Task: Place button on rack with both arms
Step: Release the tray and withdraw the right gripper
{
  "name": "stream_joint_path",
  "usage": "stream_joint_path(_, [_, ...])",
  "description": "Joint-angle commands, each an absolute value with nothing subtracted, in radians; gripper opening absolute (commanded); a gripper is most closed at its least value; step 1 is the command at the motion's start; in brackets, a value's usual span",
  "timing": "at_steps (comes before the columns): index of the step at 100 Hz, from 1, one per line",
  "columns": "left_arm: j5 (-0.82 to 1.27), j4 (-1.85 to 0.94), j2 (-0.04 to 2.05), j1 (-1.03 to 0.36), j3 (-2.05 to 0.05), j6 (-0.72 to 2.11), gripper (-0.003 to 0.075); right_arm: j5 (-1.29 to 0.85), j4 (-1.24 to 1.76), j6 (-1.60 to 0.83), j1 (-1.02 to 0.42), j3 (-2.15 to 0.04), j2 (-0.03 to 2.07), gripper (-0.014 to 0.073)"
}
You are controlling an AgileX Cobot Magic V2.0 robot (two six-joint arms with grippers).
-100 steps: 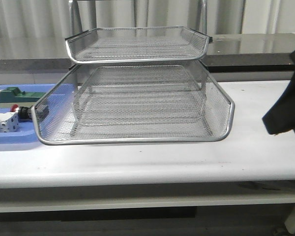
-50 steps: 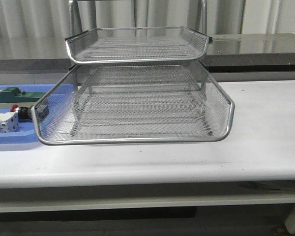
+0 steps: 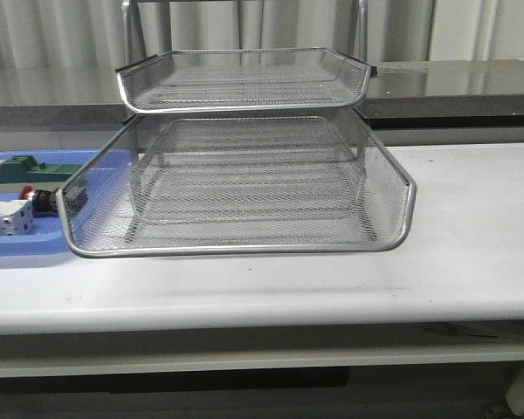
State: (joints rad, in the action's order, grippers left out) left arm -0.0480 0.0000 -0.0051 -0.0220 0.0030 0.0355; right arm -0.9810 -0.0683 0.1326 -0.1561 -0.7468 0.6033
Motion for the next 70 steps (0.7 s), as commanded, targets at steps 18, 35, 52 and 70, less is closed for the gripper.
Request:
stream_joint_path(18, [-0.127,-0.008,-0.037,-0.023,0.037,0.026,-0.002,-0.935,-0.089,0.133,-0.154,-0.782,0.602,0.0206])
stream_joint_path(35, [-0.127,-0.008,-0.037,-0.023,0.037,0.026,-0.002,-0.938,-0.089,0.133,-0.154,-0.782,0.602,-0.0018])
stream_joint_path(52, [-0.127,-0.008,-0.037,-0.023,0.037,0.026,-0.002,-0.959,-0.089,0.133,-0.154,-0.782,0.602,-0.0067])
stream_joint_path(70, [-0.127,-0.008,-0.037,-0.023,0.037,0.026,-0.002,-0.983,-0.089,0.133,-0.154,-0.782,0.602,-0.0067])
